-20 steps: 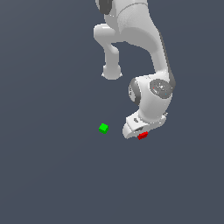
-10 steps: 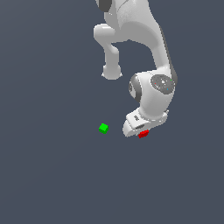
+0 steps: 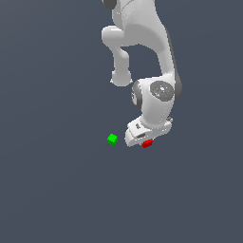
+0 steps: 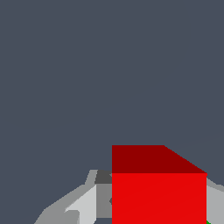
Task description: Stack the red cube on top of the green cube.
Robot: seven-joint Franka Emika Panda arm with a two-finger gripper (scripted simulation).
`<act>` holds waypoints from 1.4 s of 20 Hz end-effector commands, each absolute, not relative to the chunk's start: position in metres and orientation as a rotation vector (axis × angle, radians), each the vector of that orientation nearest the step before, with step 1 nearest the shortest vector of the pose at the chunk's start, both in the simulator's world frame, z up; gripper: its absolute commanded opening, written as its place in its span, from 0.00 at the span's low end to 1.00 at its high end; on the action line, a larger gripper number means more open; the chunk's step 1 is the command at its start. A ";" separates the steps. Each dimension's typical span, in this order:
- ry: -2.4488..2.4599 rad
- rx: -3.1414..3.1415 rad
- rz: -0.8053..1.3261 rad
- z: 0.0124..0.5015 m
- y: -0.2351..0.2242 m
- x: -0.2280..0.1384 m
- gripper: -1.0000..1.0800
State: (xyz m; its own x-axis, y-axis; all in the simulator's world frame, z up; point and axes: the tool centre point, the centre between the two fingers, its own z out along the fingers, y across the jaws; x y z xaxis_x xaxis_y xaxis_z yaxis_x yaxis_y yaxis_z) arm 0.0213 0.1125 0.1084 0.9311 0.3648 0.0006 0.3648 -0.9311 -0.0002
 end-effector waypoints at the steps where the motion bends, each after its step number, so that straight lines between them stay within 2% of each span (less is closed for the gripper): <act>1: -0.580 -3.088 -0.001 0.103 0.094 0.015 0.00; 15: -0.580 -3.088 0.000 0.067 -0.028 -0.032 0.00; 25: -0.580 -3.088 0.000 0.061 -0.049 -0.037 0.00; 26: -0.580 -3.088 0.000 0.061 -0.049 -0.037 0.96; 28: -0.580 -3.088 0.000 0.061 -0.049 -0.037 0.96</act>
